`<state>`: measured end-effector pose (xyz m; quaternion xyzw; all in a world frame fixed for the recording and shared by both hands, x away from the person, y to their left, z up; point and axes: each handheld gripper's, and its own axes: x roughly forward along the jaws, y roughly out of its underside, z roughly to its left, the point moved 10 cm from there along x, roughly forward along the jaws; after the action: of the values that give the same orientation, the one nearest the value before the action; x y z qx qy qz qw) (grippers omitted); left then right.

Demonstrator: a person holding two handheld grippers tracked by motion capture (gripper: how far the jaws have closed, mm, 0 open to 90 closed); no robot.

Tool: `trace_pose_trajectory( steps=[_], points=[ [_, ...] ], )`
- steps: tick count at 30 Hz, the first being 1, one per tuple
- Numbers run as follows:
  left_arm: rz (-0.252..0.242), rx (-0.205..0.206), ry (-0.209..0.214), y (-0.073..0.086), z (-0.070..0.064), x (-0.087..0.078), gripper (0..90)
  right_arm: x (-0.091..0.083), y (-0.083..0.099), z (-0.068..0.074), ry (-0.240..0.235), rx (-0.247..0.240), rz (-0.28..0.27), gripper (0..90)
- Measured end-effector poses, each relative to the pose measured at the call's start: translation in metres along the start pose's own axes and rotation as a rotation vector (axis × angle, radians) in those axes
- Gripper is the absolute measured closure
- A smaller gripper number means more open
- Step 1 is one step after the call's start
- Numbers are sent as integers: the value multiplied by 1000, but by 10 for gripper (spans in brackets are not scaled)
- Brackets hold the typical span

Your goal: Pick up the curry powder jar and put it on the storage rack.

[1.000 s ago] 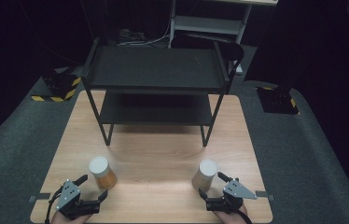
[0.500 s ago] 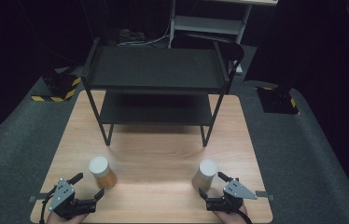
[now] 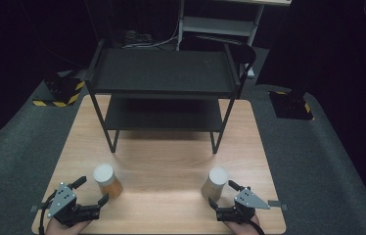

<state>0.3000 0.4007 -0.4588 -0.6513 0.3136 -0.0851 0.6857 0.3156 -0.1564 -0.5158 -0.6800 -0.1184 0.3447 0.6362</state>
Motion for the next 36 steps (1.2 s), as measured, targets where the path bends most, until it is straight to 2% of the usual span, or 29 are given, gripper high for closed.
trace_pose_trajectory(
  steps=[15, 19, 24, 27, 29, 32, 36],
  points=[
    [-4, -8, 16, -8, 1, 18, 17, 0, 0, -1, -4, 13, -4, 0],
    [6, -18, 11, -9, 2, 23, 58, 0, 0, -2, -4, 16, -6, 0],
    [23, -24, 7, -9, 5, 29, 62, -1, 1, -2, -5, 19, -7, 0],
    [26, -17, 24, -7, 8, 31, 64, -1, 1, -3, -6, 24, -10, 0],
    [26, -16, 32, -6, 10, 32, 91, -1, 1, -3, -6, 27, -11, 0],
    [28, -37, 39, -5, 14, 34, 102, -1, 1, -3, -7, 31, -14, 0],
    [16, -34, 42, -3, 15, 34, 193, -1, 1, -4, -7, 38, -18, 0]
  ],
)
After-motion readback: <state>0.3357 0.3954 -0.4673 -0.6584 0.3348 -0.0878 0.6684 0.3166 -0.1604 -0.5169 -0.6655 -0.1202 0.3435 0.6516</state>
